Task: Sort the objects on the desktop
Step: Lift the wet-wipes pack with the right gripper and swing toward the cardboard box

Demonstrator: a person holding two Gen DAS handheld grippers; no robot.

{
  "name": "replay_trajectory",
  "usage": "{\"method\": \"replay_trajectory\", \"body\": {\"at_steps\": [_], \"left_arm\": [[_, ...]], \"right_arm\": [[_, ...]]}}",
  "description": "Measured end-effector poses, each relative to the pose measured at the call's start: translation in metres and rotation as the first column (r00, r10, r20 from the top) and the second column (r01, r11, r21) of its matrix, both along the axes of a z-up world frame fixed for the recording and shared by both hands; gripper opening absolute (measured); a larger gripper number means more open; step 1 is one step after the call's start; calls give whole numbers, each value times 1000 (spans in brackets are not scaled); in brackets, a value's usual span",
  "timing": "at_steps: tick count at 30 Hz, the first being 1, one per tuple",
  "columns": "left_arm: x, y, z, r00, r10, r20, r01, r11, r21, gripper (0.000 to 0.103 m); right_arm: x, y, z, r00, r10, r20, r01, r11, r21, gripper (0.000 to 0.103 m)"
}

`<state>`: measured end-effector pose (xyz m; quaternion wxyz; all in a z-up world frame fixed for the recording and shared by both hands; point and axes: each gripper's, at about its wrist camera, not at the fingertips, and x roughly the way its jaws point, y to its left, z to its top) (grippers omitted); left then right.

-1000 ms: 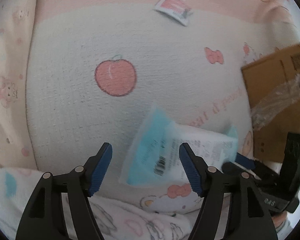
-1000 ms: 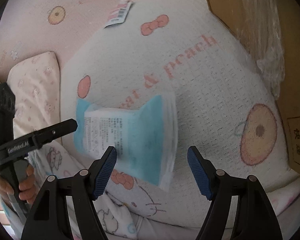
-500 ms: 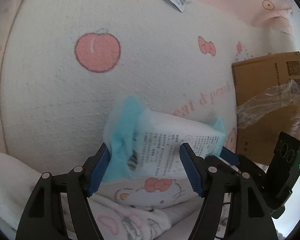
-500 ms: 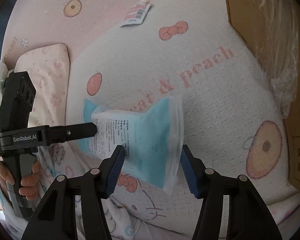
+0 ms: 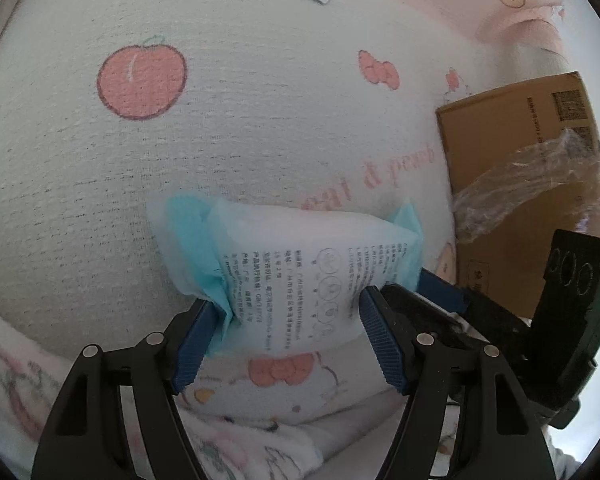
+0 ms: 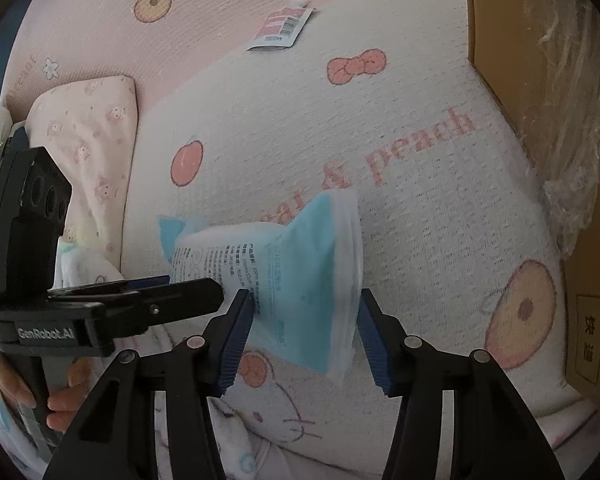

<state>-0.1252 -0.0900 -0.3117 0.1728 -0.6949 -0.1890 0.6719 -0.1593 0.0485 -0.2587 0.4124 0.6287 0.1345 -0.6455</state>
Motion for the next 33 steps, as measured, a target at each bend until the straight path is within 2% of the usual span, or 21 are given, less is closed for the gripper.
{"method": "replay_trajectory", "body": {"at_steps": [7,12,18,23,27,33], "left_arm": [[4,-5,0,998,58,-9,-57,998,26,72],[10,-6,10,997,62,-45,-61,998,31,71],[19,-10,30,990,110,-92,-107,994,36,67],[24,-12,65,976,117,-182,-114,993,23,67],[25,-14,99,959,123,-254,-119,992,32,67],[25,-16,159,917,126,-378,-119,992,42,67]], "right_arm": [[-1,-1,-1,1000,-3,2,3,1000,-3,49],[5,0,4,1000,6,-18,-6,1000,-1,48],[8,3,18,999,10,-37,-11,1000,-15,48],[9,4,40,999,4,-48,-7,998,-65,48],[10,3,69,997,7,-74,-16,993,-116,48],[12,1,121,988,26,-152,-57,978,-201,48]]}}
